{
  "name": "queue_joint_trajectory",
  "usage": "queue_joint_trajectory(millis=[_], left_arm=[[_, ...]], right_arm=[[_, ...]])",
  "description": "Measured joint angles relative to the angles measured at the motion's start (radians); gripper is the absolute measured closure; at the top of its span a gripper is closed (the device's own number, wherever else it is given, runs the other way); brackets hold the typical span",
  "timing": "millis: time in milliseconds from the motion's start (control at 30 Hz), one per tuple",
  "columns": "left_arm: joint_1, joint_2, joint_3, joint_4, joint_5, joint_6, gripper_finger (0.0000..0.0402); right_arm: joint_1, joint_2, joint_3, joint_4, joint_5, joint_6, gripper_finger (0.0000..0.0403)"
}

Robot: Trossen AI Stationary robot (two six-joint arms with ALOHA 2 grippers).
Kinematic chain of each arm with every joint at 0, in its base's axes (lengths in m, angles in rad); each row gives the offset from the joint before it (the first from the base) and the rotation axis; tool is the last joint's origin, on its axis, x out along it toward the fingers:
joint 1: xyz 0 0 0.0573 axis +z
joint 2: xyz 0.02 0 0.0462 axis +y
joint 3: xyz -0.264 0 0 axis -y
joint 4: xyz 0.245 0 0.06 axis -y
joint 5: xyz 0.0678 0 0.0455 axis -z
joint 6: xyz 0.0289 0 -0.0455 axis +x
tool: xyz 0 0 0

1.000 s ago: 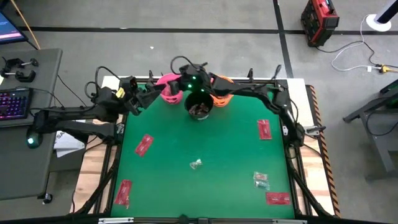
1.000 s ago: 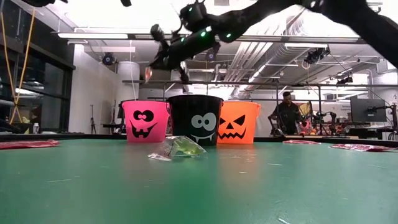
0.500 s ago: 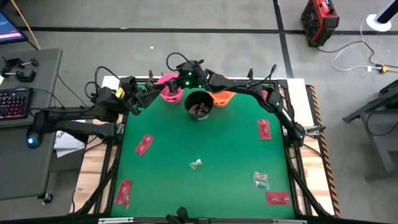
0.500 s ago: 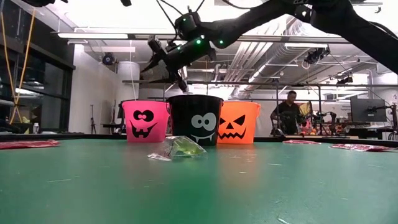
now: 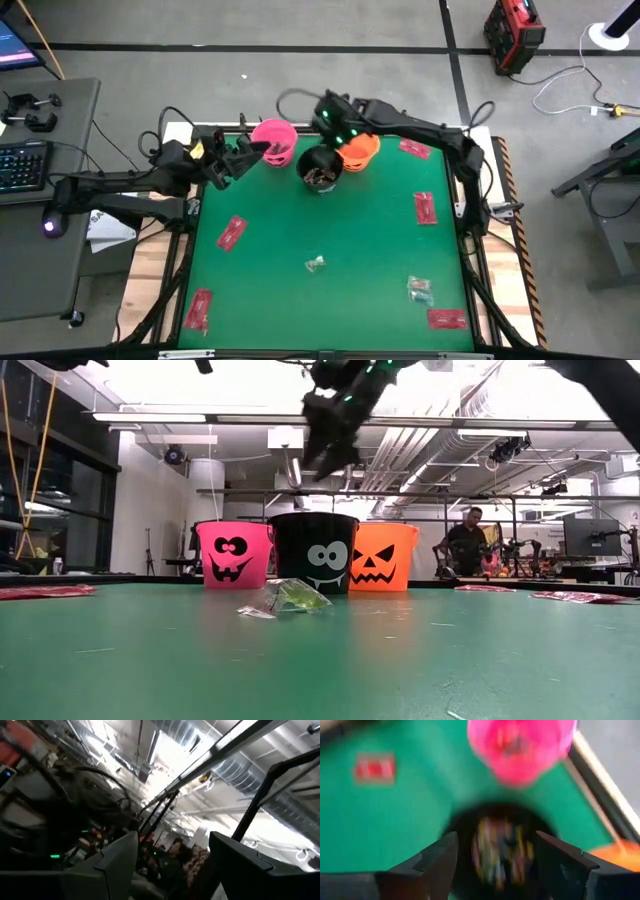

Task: Sort candy by brand, put in halloween buckets
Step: Put the green gummy into the pink bucket

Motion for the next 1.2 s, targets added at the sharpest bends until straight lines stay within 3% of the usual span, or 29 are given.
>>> queue_joint_trajectory(millis=[100,267,433,600,700,833,1200], left_arm=[[-0.016,0.0,0.0,-0.035,0.018,0.001,0.0166],[-0.067,0.0,0.001,-0.136,0.034,0.001,0.0166],[-0.12,0.041,0.002,-0.435,-0.003,0.06,0.0165],[-0.162,0.193,0.055,-0.699,0.017,0.216,0.0166],[-0.226,0.314,0.104,-0.764,0.031,0.325,0.0166],[-0.335,0.473,0.154,-0.819,0.005,0.399,0.0166],[-0.553,0.793,0.284,-0.802,-0.299,0.11,0.0166]], right_arm=[[0.049,-0.104,-0.108,-0.106,0.07,-0.019,0.0151],[0.144,-0.387,-0.502,0.008,0.162,0.135,0.0151],[0.287,-0.672,-0.913,0.156,0.207,0.538,0.0151],[0.491,-0.855,-1.185,0.342,0.272,0.976,0.0151],[0.593,-0.898,-1.263,0.399,0.317,1.168,0.0151],[0.683,-0.903,-1.286,0.392,0.342,1.259,0.0151],[0.758,-0.9,-1.286,0.344,0.409,1.18,0.0151]])
